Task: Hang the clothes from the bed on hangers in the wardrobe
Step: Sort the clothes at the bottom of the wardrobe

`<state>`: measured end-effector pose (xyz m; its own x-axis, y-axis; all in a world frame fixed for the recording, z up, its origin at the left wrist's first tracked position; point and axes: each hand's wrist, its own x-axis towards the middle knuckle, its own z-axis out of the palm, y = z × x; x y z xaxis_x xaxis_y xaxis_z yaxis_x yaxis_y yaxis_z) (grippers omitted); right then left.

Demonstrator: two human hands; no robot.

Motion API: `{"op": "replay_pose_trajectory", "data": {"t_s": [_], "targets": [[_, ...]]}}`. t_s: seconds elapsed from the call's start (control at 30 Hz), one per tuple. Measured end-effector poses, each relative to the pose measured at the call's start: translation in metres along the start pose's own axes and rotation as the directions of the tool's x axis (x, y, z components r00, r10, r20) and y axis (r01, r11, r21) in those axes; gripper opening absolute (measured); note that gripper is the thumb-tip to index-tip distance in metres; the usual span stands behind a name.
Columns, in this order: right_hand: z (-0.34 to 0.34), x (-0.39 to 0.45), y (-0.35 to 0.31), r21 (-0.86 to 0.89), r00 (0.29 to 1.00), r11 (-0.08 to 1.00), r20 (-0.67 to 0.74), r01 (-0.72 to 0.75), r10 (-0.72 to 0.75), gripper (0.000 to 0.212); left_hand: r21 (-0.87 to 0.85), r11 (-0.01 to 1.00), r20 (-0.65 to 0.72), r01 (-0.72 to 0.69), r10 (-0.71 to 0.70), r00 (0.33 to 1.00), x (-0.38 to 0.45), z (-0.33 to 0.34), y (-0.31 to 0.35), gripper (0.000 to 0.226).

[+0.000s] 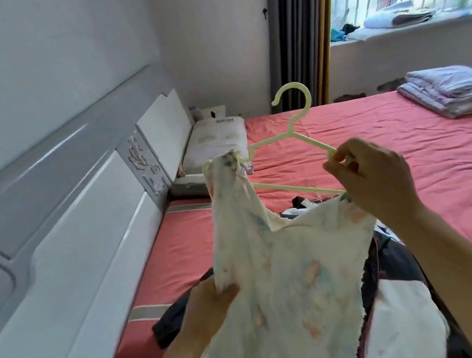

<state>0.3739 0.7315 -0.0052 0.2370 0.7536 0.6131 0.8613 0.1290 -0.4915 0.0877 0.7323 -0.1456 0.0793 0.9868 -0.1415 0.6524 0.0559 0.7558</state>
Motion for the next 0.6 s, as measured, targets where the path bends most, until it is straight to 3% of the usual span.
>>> {"op": "replay_pose_trajectory", "data": {"t_s": [0.03,0.27,0.4,0.6], "targets": [[0.008,0.01,0.017,-0.002,0.999,1.0,0.022,-0.031,0.031,0.018,-0.048,0.999,0.018,0.021,-0.02,1.0,0.012,0.008,0.004,0.006],[0.064,0.091,0.151,-0.026,0.971,0.972,0.053,-0.232,0.233,0.017,-0.236,0.967,-0.095,-0.097,0.076,0.993,0.138,0.06,0.097,0.016],[0.102,0.107,0.219,-0.097,0.953,0.957,0.109,-0.273,0.282,0.017,-0.16,0.976,-0.016,-0.146,0.146,0.989,0.203,0.111,0.132,0.017],[0.158,0.095,0.325,-0.143,0.885,0.898,0.166,-0.415,0.435,0.019,0.034,0.999,0.103,0.026,-0.029,0.994,0.269,0.186,0.106,0.019]]}}
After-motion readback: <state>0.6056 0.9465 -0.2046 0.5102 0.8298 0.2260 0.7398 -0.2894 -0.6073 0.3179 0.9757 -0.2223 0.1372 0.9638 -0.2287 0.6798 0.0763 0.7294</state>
